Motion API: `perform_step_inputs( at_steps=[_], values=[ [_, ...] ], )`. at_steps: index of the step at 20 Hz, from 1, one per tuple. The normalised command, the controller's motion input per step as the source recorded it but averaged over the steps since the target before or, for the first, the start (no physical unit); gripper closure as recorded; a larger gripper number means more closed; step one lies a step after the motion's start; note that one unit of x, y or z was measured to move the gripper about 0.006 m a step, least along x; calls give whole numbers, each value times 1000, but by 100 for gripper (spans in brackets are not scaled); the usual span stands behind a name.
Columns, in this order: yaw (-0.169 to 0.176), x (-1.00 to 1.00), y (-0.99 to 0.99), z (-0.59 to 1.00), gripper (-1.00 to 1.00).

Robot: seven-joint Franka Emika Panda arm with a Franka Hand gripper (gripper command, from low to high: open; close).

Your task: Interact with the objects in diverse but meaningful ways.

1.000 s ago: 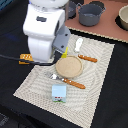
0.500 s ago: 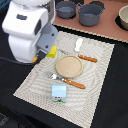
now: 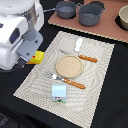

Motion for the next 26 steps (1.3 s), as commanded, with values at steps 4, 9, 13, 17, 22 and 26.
perform_step_inputs(
  at_steps=[4, 9, 13, 17, 22, 26],
  values=[
    [0, -914, -120, -363, 100],
    [0, -943, -131, -472, 100],
    [5, -786, 12, -519, 100],
    [24, -224, 122, -494, 100],
    [7, 0, 95, -453, 100],
    [27, -89, 4, -474, 100]
  ],
)
